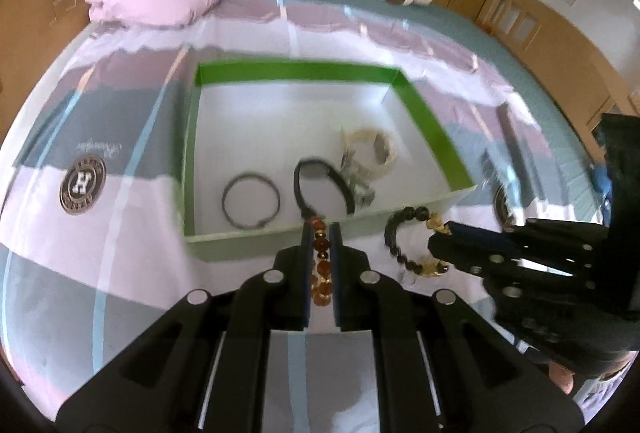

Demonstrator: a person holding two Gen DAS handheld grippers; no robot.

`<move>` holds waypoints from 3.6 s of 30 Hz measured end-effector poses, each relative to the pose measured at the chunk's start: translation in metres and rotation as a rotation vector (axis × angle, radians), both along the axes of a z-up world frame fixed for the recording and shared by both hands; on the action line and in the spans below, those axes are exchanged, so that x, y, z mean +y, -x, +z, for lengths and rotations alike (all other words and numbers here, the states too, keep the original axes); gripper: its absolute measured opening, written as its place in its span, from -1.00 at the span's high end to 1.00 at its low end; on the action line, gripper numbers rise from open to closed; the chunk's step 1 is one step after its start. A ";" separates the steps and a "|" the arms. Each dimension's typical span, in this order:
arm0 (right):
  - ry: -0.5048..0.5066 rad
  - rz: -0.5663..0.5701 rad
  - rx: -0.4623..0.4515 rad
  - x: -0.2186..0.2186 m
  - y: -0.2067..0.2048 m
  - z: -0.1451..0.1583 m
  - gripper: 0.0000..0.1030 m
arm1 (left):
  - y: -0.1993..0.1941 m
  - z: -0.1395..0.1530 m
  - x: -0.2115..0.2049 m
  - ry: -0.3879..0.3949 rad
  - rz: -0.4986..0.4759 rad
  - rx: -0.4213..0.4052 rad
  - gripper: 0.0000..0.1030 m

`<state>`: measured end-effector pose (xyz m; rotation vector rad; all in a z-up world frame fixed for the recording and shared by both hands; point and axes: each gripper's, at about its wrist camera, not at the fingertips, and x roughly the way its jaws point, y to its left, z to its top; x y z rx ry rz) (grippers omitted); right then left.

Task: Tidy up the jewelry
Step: 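Carry both bead bracelets into the green box and open both tools, then reach the left tool to the rhinestone ring while the right tool reaches the gold charm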

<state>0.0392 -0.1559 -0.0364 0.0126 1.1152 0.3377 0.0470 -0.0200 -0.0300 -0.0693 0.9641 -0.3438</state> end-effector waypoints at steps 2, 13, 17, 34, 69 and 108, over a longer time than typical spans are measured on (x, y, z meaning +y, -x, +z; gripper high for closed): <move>-0.056 0.015 -0.077 -0.004 0.006 0.021 0.79 | 0.000 0.009 0.003 0.035 0.004 -0.040 0.86; -0.247 -0.073 -0.262 -0.025 -0.007 0.057 0.79 | -0.031 0.018 0.007 0.079 0.074 -0.069 0.86; -0.195 -0.123 -0.243 -0.021 -0.031 0.039 0.78 | -0.046 0.002 0.003 0.063 0.091 -0.028 0.86; -0.188 -0.232 -0.145 -0.052 -0.043 0.013 0.40 | -0.035 -0.014 0.000 0.044 0.026 0.045 0.79; 0.048 -0.244 0.250 -0.064 -0.017 -0.059 0.41 | -0.045 -0.108 -0.063 -0.196 0.001 0.274 0.58; 0.058 -0.225 0.269 -0.057 -0.019 -0.066 0.33 | -0.015 -0.104 -0.031 -0.155 -0.059 0.339 0.26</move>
